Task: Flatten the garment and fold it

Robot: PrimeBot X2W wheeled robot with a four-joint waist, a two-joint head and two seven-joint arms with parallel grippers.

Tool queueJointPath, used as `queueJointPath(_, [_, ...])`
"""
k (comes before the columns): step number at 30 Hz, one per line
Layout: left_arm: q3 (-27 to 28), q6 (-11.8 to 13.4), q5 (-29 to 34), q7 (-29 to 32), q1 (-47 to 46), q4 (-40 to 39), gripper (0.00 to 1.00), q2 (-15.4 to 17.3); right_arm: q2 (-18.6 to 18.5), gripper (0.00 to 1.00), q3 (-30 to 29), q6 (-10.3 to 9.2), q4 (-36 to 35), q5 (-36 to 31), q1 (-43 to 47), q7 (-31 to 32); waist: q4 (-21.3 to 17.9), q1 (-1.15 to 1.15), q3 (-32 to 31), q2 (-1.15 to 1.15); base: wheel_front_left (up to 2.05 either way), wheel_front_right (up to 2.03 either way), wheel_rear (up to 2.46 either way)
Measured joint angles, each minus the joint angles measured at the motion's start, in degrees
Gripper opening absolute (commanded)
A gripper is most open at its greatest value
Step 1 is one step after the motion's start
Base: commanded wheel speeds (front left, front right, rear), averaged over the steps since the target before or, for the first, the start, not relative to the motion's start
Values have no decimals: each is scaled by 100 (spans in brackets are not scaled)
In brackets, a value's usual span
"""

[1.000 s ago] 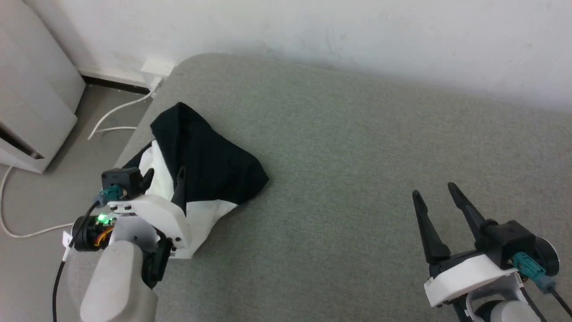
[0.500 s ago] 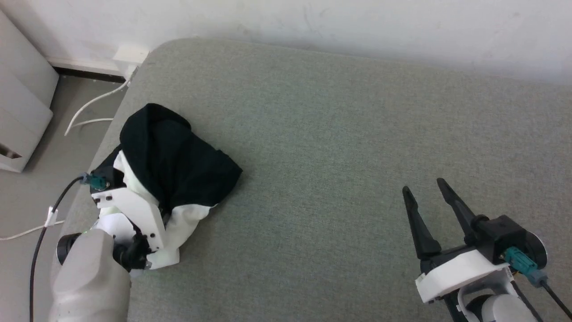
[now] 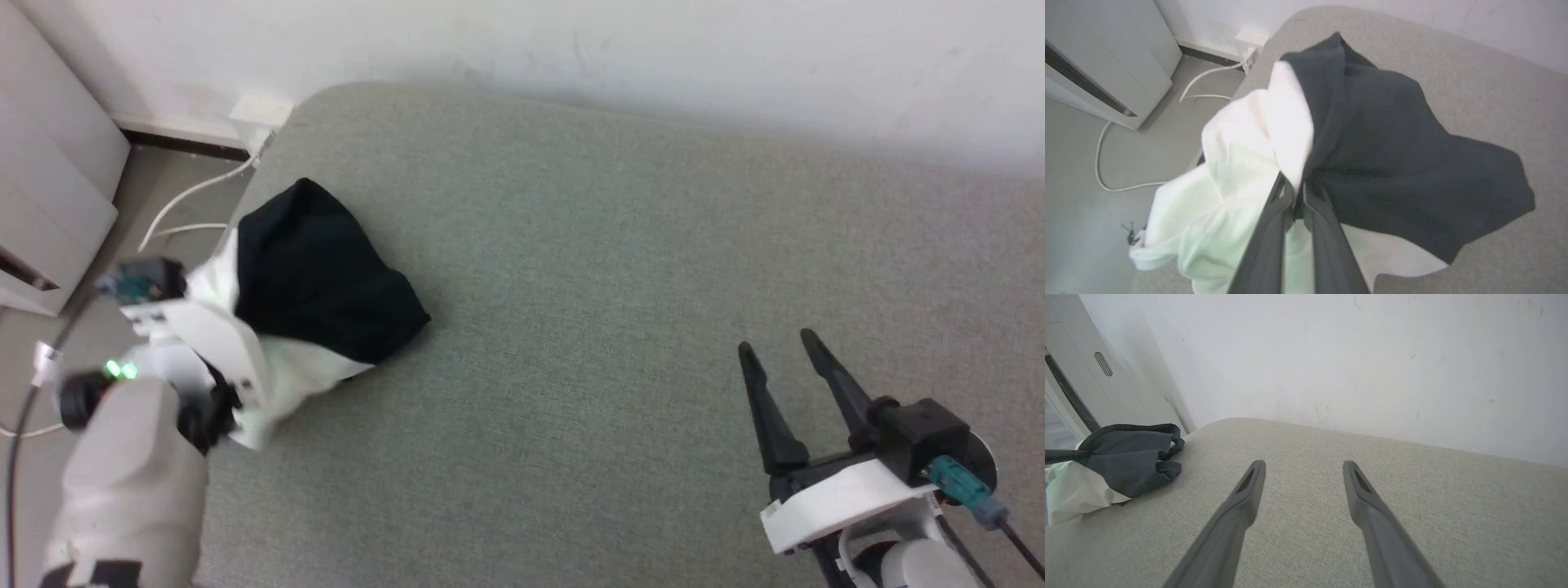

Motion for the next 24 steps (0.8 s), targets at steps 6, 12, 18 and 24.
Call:
queueJointPath(6, [-164, 174, 277, -1427, -369, -331, 0, 180, -1, 100, -210, 0, 18, 111, 22, -102, 24, -1, -262, 0, 0, 0, 0])
queueJointPath(12, [-314, 300, 446, -2119, -405, -1021, 0, 138, 3, 100, -464, 0, -62, 105, 108, -111, -202, -1, -473, 0, 0, 0, 0])
queueJointPath(18, [-532, 299, 490, -2235, -341, -2060, 0, -214, 0, 100, -683, -1, -276, 105, 266, -44, -657, -1, -607, 0, 0, 0, 0])
queueJointPath(24, [-1001, 254, 448, -2090, 179, -3053, 0, -851, -2, 100, -837, -1, -441, 110, 429, 68, -1231, -1, -698, 0, 0, 0, 0])
